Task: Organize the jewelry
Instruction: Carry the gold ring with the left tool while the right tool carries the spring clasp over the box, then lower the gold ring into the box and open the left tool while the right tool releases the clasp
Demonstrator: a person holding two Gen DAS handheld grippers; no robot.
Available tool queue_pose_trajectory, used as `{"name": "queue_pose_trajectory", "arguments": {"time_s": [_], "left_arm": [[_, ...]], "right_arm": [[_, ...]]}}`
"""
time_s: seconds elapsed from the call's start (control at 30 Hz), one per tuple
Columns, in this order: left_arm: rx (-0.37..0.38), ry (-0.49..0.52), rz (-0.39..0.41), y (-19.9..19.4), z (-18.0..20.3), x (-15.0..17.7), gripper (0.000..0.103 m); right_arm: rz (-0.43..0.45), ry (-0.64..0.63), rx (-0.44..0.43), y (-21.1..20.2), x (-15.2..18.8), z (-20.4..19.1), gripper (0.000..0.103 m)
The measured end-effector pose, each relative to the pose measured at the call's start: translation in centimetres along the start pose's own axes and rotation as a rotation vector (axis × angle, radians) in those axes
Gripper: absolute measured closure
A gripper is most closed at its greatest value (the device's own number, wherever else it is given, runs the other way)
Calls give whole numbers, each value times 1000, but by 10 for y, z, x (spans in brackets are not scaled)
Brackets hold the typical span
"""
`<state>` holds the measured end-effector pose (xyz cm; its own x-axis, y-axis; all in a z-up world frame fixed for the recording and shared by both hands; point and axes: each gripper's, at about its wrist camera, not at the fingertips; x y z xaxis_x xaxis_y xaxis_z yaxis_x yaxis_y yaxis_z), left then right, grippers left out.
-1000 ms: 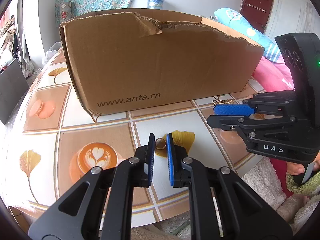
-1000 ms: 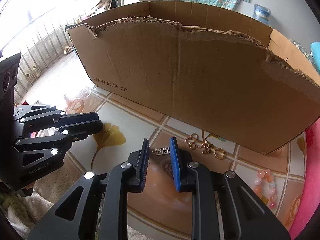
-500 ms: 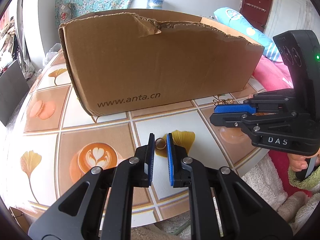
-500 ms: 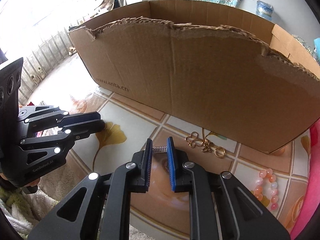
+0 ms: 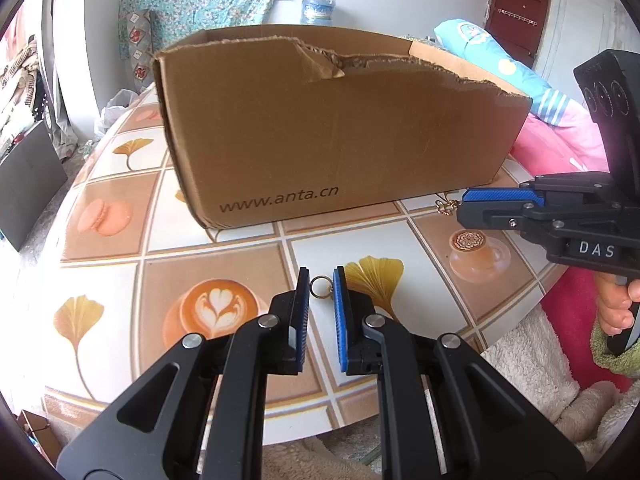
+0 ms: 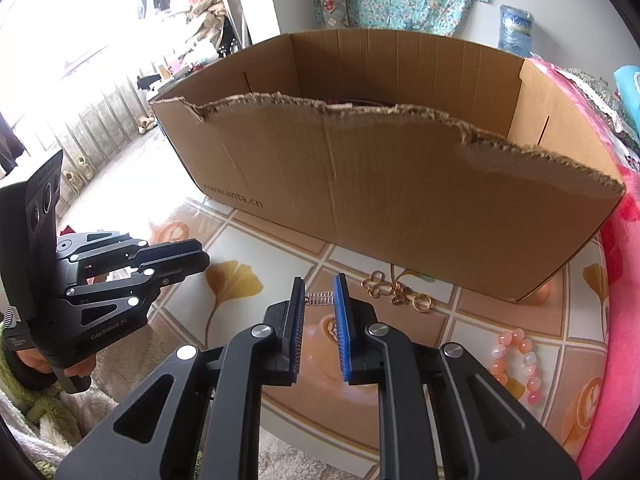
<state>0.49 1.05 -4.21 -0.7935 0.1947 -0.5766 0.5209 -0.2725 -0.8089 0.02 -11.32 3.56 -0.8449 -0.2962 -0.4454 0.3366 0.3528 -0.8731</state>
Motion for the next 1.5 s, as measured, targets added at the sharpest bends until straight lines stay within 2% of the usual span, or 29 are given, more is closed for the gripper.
{"name": "queue_pose_trajectory", "arguments": {"time_s": [0.13, 0.27, 0.4, 0.53, 0.6, 0.7, 0.83, 0.9, 1.07, 1.17, 1.3, 1.33, 1.4, 1.5], "left_arm": [[12, -8, 38, -19, -1, -1, 92], [37, 14, 125, -57, 0, -11, 92], [31, 81, 227, -94, 5, -38, 92], [23, 142, 259, -105, 7, -79, 92], [48, 154, 229, -99, 7, -101, 92], [68, 184, 133, -71, 5, -142, 92], [134, 137, -96, -15, -5, -187, 92], [181, 86, -217, 16, -13, -201, 92], [161, 21, -389, 73, -25, -208, 92], [163, -20, -447, 91, -33, -212, 92], [176, -69, -478, 101, -38, -217, 91], [172, -73, -476, 103, -40, -220, 89], [160, -77, -469, 103, -40, -222, 76], [156, -91, -460, 103, -42, -224, 75]], "right_arm": [[58, -14, -14, -18, -2, -6, 88], [147, -47, -45, -46, -12, -13, 88], [255, -93, -64, -78, -32, -17, 88], [296, -111, -89, -93, -64, -5, 88], [261, -99, -121, -89, -88, 7, 88], [141, -59, -158, -66, -121, 30, 88], [-72, 29, -207, -15, -149, 64, 88], [-156, 66, -218, 8, -153, 78, 88], [-283, 85, -214, 41, -153, 90, 88], [-318, 89, -213, 50, -155, 94, 88], [-314, 79, -213, 49, -154, 92, 87], [-314, 83, -214, 49, -154, 93, 87], [-309, 76, -211, 49, -153, 93, 87], [-300, 79, -209, 47, -154, 95, 87]]}}
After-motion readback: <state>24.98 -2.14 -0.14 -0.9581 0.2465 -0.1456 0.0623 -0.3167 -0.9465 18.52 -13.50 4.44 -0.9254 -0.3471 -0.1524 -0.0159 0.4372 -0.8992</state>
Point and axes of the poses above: each gripper's, at about its wrist camera, not at the fingertips, and y roughly the way its jaws point, z to its right, x to its underside, and after that the axes turned 7 degrees about -z, right-handed
